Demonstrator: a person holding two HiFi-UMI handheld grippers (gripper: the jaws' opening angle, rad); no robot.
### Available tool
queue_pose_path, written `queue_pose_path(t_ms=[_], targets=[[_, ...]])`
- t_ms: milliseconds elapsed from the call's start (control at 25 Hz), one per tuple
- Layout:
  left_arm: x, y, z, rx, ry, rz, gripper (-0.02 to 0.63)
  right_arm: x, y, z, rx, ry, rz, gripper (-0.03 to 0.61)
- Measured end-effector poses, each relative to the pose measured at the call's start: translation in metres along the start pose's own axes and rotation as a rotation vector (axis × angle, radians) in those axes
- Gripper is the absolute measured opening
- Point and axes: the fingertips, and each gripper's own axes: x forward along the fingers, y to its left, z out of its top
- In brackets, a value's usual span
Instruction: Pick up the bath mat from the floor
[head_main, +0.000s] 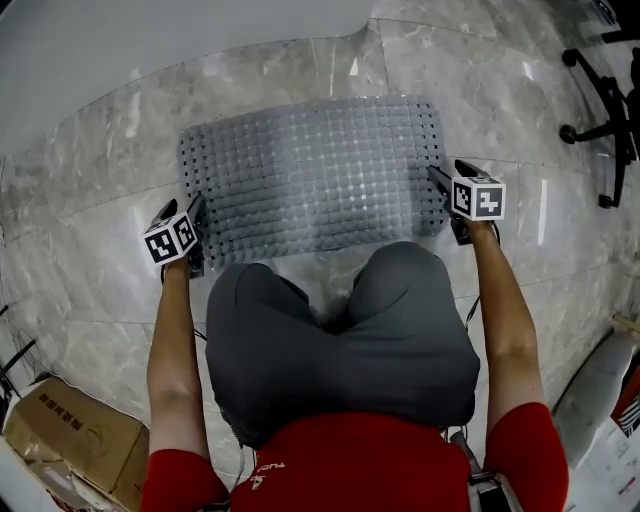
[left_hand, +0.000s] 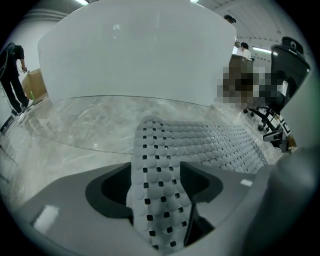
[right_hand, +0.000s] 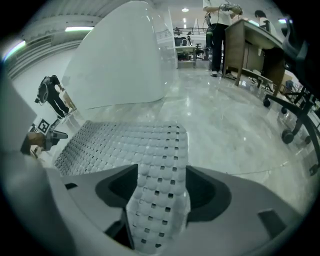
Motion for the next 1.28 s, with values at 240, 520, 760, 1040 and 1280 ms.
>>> queue_pose_path(t_ms=[240, 520, 760, 1040, 1280], targets=[[0.018, 0.007, -0.025, -0.002, 0.087, 0.015, 0.299, 0.027, -0.017, -0.02, 0.018, 0.08, -0.023, 0.273], [0.03, 0.011, -0.036, -0.028, 0.117, 0.033, 0.308, 0.047, -0.024, -0.037, 0.048, 0.141, -0.036, 0.278], [0.035, 0.018, -0.042, -0.086, 0.142, 0.022, 0.351, 0.052, -0.027, -0.041, 0.08, 0.144, -0.025, 0.281], [0.034, 0.009, -0.04, 0.002, 0.168, 0.02, 0.317, 0.051, -0.022, -0.038, 0.076, 0.131, -0.035, 0.279], [0.035, -0.013, -0.036, 0.028, 0.149, -0.042, 0.162, 0.052, 0.0, -0.034, 0.127, 0.116, 0.062, 0.121]])
